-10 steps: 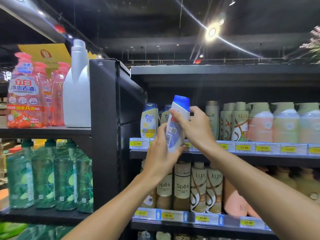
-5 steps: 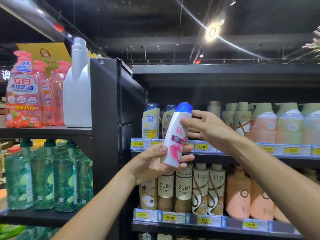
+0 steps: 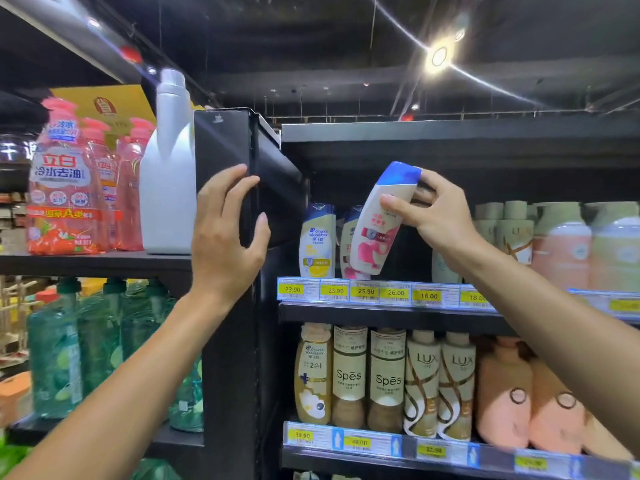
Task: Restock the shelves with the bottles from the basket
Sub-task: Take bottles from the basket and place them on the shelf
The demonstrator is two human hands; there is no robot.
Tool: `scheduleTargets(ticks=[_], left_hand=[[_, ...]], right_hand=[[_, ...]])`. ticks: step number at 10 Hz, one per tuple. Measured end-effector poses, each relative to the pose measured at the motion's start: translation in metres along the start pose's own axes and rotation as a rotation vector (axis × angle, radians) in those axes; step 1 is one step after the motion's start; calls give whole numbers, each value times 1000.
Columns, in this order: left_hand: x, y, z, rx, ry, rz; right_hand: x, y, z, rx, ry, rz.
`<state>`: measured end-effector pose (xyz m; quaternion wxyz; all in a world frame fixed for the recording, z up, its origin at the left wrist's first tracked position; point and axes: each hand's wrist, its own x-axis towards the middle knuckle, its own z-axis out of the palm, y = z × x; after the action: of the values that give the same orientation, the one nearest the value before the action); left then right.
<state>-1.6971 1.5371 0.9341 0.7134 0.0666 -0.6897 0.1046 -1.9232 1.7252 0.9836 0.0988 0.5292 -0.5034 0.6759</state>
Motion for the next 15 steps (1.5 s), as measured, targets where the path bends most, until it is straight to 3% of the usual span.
scheduleTargets(ticks=[1, 5, 9, 10, 12, 15], left_hand=[[-14, -22, 9, 156, -117, 38], [-21, -32, 12, 150, -112, 39], [-22, -33, 13, 133, -92, 51], [-22, -33, 13, 125, -90, 54], [-23, -34, 13, 139, -92, 59], [-23, -34, 13, 134, -89, 59]], right_hand=[[7, 9, 13, -46, 1, 12], [15, 60, 34, -199, -56, 218], [10, 60, 46, -428, 5, 176], [6, 56, 43, -431, -9, 195], [-8, 63, 24, -483, -206, 313], [-10, 67, 37, -670, -208, 250]])
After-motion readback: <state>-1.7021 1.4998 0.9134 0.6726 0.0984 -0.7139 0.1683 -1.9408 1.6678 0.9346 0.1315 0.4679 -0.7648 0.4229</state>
